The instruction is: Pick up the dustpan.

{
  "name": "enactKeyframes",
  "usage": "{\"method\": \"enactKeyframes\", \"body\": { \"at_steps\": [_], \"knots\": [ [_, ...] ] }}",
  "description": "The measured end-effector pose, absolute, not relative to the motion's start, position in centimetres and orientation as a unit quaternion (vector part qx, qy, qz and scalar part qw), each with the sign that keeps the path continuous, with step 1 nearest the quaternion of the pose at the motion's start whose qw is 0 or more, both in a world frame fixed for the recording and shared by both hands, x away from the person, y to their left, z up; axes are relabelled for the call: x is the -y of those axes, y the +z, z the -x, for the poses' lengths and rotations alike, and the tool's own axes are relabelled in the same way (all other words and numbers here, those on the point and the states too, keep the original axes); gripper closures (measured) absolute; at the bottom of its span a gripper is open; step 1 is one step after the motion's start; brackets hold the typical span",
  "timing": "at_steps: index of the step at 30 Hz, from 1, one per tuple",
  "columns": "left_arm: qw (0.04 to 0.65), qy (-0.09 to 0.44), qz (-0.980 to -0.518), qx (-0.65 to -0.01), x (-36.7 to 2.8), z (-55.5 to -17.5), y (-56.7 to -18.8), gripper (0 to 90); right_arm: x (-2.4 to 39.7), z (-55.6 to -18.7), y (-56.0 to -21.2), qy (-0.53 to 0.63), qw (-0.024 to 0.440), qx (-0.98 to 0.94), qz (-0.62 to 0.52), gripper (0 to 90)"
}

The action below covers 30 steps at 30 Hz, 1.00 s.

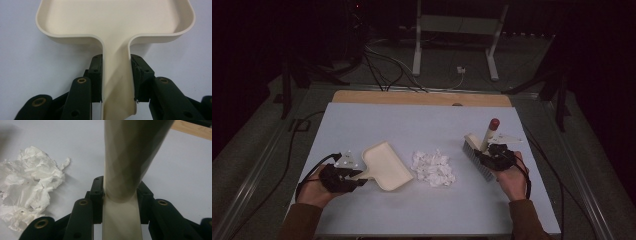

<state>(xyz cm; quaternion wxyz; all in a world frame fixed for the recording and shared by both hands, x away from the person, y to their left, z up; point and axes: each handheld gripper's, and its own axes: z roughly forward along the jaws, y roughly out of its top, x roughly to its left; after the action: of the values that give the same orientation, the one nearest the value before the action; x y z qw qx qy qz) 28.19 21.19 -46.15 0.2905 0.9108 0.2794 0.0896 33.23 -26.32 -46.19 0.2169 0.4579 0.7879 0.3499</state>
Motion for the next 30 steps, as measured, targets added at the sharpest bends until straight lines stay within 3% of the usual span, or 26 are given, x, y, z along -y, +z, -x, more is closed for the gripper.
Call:
{"method": "enactKeyframes", "body": {
  "at_steps": [30],
  "knots": [
    [0.277,0.063,-0.934,-0.216,-19.0,-28.6,-46.5,66.9,25.3,-33.1,-45.1,0.383,0.204,-0.791,-0.431,67.3]
  ]
}}
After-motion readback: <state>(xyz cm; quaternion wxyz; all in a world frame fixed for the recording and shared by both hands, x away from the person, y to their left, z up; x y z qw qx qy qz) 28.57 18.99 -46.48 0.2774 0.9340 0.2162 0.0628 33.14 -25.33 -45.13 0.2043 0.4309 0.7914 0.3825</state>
